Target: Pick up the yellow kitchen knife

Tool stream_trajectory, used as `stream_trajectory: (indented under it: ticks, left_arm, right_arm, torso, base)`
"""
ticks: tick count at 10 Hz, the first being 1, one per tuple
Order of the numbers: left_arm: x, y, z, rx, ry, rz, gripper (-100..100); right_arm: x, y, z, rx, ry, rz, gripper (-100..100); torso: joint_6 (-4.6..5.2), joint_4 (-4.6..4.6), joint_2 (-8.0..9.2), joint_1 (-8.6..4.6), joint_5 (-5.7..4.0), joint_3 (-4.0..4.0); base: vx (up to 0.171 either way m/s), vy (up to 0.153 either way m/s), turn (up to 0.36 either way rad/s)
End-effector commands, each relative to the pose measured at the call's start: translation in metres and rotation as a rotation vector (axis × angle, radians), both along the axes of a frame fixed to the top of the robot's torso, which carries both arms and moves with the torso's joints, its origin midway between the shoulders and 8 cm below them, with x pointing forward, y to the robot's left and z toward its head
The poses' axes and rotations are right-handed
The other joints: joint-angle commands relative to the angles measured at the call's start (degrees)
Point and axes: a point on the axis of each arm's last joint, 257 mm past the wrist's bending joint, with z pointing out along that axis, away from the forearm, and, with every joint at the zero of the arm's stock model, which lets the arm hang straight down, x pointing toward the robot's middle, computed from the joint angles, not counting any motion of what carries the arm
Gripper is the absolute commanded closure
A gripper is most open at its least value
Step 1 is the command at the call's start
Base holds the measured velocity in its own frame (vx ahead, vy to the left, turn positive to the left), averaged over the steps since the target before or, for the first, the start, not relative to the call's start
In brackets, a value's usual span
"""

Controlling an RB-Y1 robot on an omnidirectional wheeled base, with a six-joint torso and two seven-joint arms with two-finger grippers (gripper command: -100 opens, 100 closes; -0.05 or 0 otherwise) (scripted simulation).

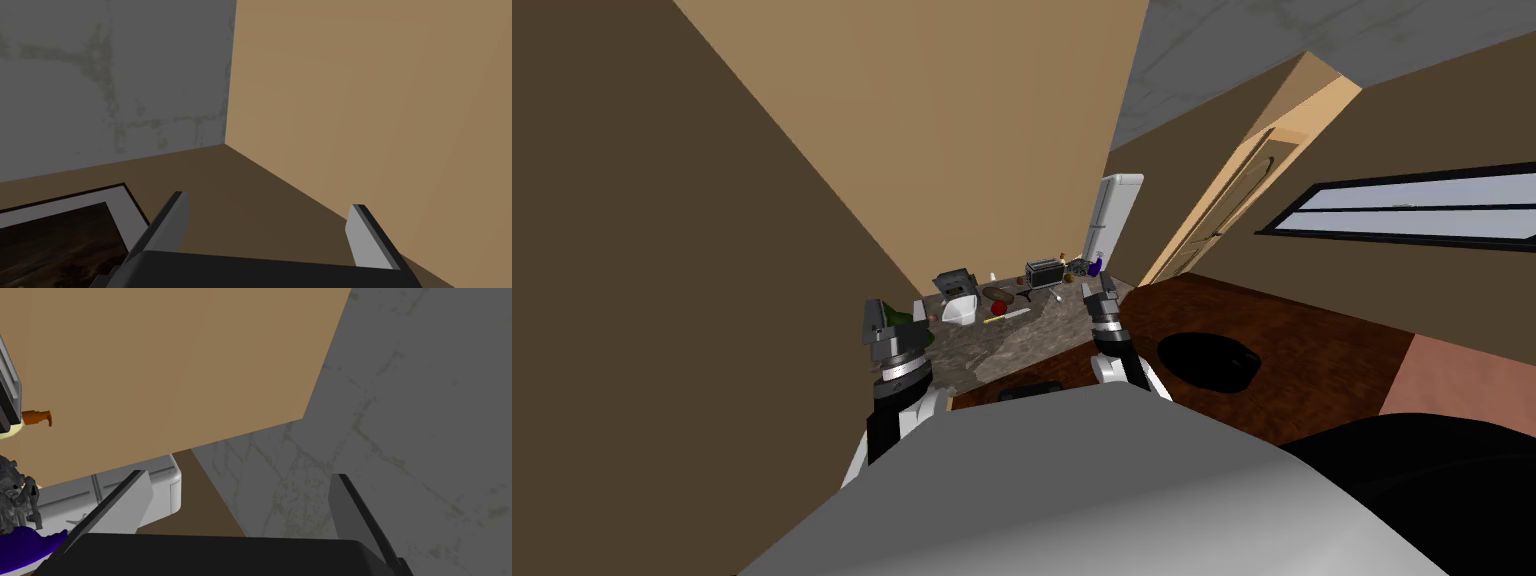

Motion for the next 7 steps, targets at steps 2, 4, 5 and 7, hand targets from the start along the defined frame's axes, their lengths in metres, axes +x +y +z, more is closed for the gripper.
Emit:
stream_trajectory:
  ticks: [2,4,5,7]
  left_arm:
    - [0.014,0.008,-0.016,0.000,0.081,-0.014,-100]
    - [0.027,0.016,-0.031,-0.008,0.152,-0.022,-100]
    - [0.034,0.021,-0.040,-0.015,0.189,-0.026,-100]
    - [0.044,0.028,-0.054,-0.028,0.253,-0.028,-100]
  right_arm:
    - [0.000,0.000,0.000,0.000,0.000,0.000,0]
    - [0.000,0.000,0.000,0.000,0.000,0.000,0]
    - [0.000,0.000,0.000,0.000,0.000,0.000,0]
    - [0.000,0.000,0.000,0.000,0.000,0.000,0]
  torso:
    - [0.01,0.00,0.03,-0.23,-0.04,0.01]
    - [0.01,0.02,0.06,-0.59,-0.13,0.04]
    - [0.01,0.00,0.02,-0.66,-0.15,0.01]
    - [0.00,0.01,0.03,-0.58,-0.15,0.02]
  base:
    - [-0.025,-0.107,-0.017]
    - [-0.006,-0.171,-0.011]
    - [-0.004,-0.212,-0.021]
    - [-0.018,-0.125,-0.005]
